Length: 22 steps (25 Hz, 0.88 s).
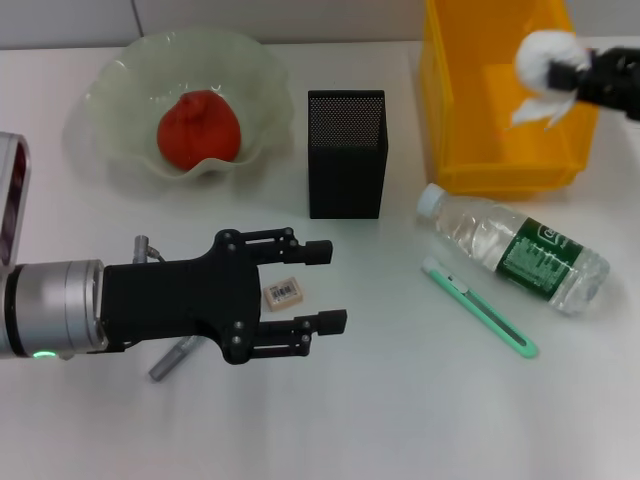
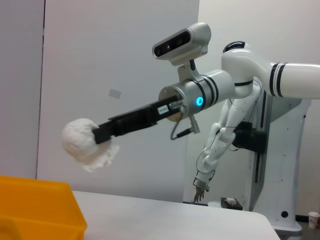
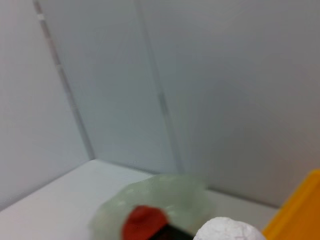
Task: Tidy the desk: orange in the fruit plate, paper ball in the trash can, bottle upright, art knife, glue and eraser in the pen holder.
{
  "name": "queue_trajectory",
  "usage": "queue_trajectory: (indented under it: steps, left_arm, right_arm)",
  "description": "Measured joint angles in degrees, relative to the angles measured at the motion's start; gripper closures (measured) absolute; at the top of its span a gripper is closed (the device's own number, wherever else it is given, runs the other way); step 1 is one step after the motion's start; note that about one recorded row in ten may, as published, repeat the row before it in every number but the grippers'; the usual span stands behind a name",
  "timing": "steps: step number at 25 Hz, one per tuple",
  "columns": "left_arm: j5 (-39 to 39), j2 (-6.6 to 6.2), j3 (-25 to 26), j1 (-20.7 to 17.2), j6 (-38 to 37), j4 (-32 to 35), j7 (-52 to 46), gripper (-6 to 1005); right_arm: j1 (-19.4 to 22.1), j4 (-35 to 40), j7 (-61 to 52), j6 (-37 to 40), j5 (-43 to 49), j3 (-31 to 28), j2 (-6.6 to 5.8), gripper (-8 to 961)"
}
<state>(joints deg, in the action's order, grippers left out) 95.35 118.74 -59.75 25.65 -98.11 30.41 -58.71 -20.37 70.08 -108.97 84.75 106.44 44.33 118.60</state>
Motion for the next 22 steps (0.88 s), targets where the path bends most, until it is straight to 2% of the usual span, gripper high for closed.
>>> queue_trajectory:
  steps: [2,6,12,17,22]
  left_arm:
    - [0.0,0.00,0.0,0.0,0.0,0.0,0.0,346]
    - [0.0,0.00,-0.4,0.3,0.2,0.0,0.0,347]
    - [0.0,0.08,-0.2,0.3,1.0,0.0,0.0,349]
    - [0.0,0.09,-0.1,0.4,1.3,0.0,0.0,350]
    - [0.0,0.09,-0.4,0.7,1.8,-0.1,0.0,351]
  right_arm:
    - [-0.7,-0.4,0.0,-4.1,1.7,-0.1,-0.91,448]
    - [-2.3,-1.5,0.1,-7.5,4.1,-0.2,-1.17,426]
    - [-6.1,-6.2,0.1,-14.8,10.1,0.4,-0.96,394]
    - [-9.3,-8.6,-0.1,-17.9,16.6,0.4,-0.55,366]
    - [-10.0,-9.0,0.1,-20.7,17.1,0.8,-0.11,339]
